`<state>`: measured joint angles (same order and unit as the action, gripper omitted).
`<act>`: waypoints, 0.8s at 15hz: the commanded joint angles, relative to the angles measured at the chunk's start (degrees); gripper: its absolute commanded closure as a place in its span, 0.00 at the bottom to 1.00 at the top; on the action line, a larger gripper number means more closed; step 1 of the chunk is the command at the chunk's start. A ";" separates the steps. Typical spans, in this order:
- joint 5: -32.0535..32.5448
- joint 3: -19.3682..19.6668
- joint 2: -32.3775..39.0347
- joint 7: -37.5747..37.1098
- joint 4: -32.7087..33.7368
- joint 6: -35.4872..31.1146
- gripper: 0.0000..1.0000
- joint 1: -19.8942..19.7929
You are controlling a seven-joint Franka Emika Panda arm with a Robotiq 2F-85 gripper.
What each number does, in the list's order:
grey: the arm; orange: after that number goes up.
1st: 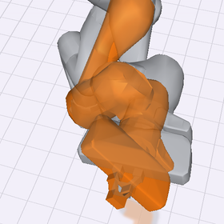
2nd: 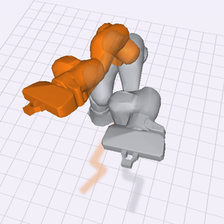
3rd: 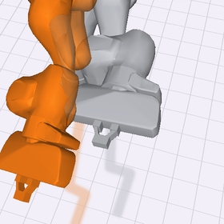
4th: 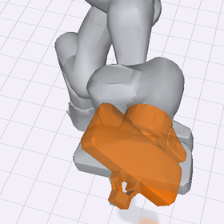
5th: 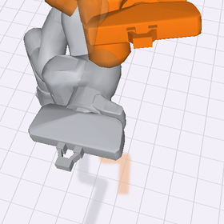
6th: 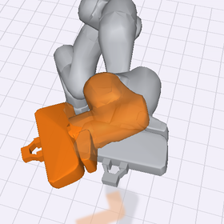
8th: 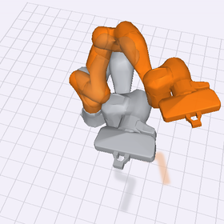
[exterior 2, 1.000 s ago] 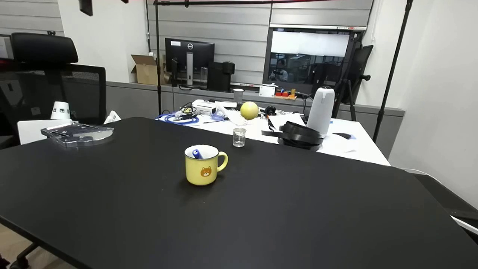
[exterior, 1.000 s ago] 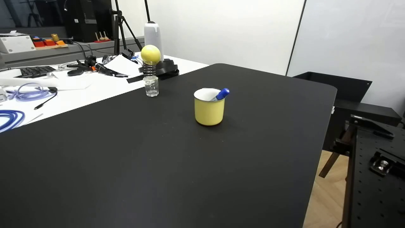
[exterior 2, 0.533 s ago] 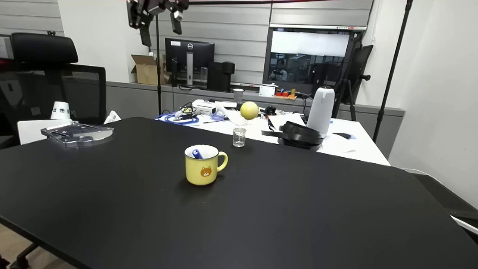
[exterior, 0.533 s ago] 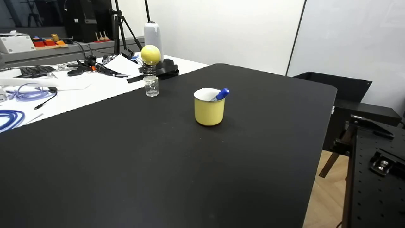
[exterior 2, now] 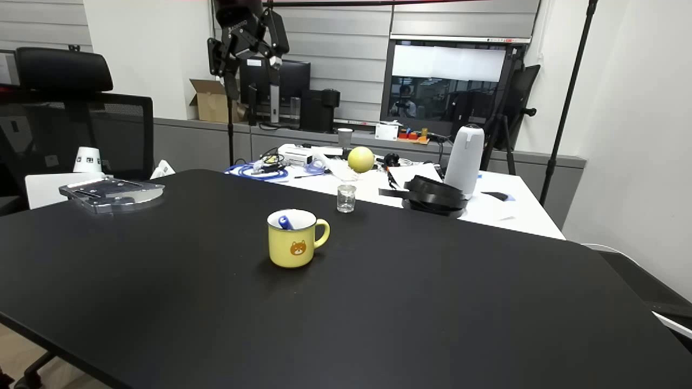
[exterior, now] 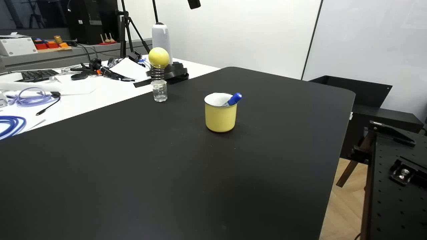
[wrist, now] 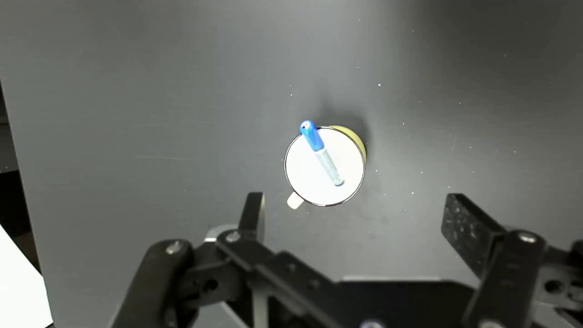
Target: Remove the marker from the yellow mug
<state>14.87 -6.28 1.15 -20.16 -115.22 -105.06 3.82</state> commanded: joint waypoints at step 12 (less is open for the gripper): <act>-2.47 3.54 1.97 7.47 -9.14 -18.05 0.00 -1.51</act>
<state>16.23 -3.72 2.83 -17.91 -121.45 -117.79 3.15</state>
